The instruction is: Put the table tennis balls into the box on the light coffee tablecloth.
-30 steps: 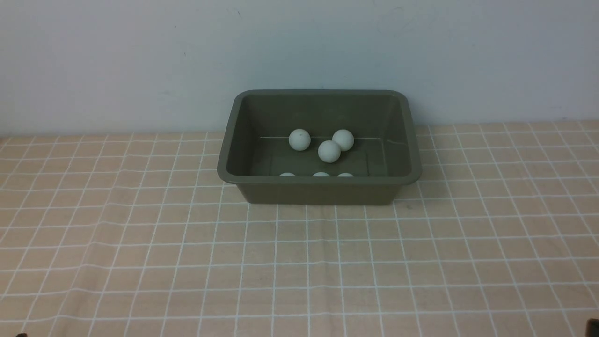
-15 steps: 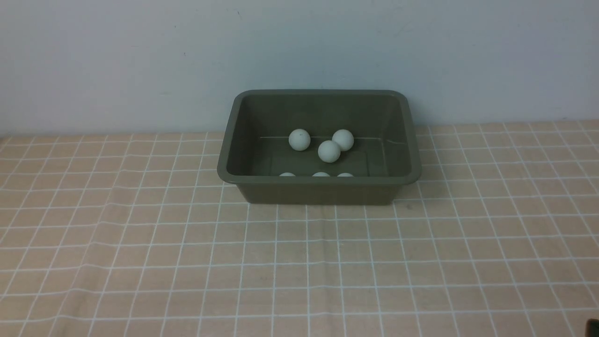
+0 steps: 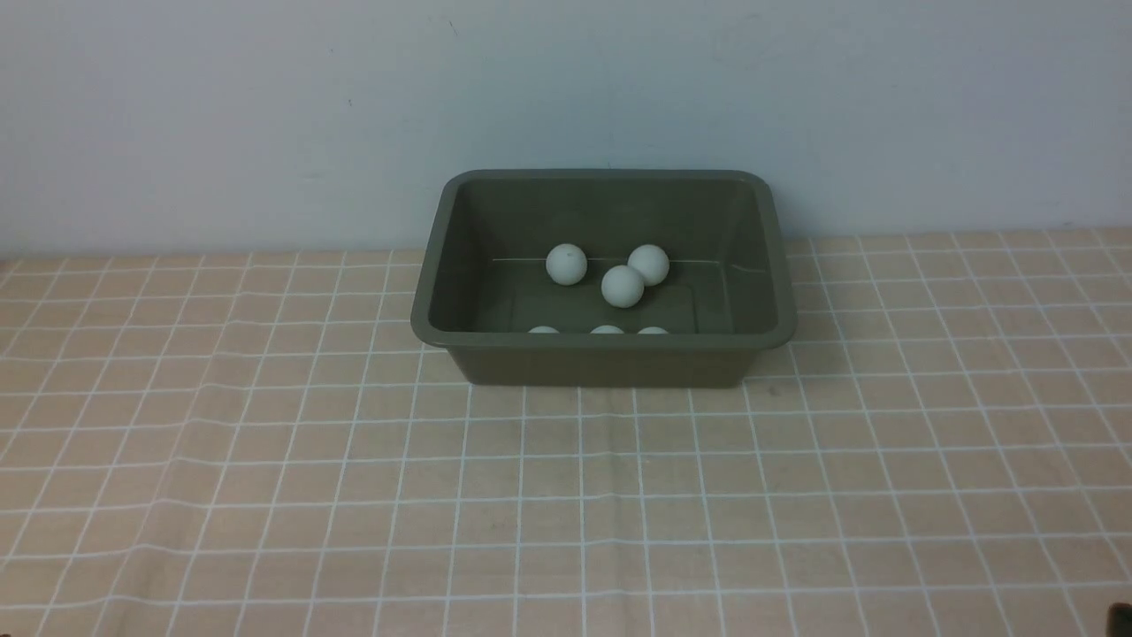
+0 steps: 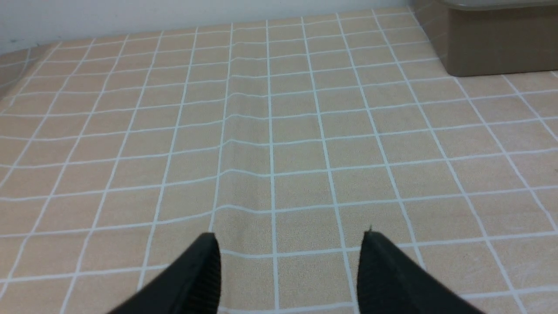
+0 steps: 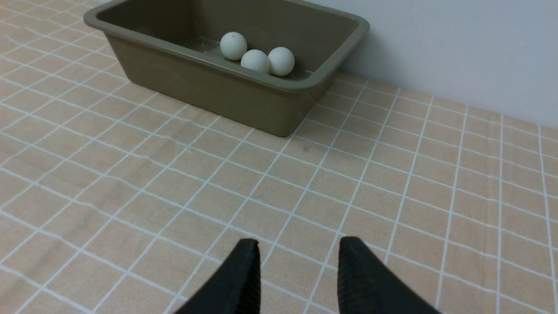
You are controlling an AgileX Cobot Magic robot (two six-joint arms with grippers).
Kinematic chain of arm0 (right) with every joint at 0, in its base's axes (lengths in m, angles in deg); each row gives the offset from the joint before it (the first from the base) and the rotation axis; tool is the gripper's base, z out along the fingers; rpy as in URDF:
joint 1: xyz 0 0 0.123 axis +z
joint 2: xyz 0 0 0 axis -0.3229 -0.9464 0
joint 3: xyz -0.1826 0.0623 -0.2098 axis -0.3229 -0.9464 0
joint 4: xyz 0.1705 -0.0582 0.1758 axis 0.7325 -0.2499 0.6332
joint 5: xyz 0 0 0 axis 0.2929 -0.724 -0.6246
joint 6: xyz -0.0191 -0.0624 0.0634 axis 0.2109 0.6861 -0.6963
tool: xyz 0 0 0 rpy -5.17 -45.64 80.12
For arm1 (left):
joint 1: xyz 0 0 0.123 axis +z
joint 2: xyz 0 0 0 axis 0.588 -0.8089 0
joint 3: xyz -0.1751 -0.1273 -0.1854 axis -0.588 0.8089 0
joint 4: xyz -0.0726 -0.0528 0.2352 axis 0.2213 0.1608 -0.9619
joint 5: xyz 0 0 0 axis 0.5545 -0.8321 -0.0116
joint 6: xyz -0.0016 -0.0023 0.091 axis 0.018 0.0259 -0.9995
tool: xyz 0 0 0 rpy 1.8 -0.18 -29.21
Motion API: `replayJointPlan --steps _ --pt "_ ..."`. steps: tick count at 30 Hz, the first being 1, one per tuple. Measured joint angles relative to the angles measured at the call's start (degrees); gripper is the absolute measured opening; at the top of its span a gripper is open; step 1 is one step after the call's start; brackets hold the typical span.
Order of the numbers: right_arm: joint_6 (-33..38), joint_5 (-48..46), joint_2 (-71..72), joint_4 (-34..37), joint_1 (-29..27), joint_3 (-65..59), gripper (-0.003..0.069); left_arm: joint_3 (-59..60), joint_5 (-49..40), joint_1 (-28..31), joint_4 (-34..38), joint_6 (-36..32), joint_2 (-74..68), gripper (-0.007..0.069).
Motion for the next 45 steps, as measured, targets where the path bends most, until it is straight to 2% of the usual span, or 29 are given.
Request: replayJointPlan --steps 30,33,37,45 --pt "-0.08 0.05 0.0 -0.05 0.0 0.0 0.0242 0.04 0.18 0.0 0.0 0.0 0.0 0.0351" --pt "-2.52 1.1 0.49 -1.17 -0.19 0.0 0.0242 0.04 0.18 0.0 0.0 0.0 0.0 0.0351" --pt "-5.23 2.09 3.46 -3.22 -2.27 -0.21 0.0242 0.04 0.18 0.0 0.0 0.0 0.0 0.0351" --pt "-5.86 8.56 7.33 -3.11 -9.34 -5.54 0.0242 0.06 0.18 0.0 0.0 0.0 0.0 0.0351"
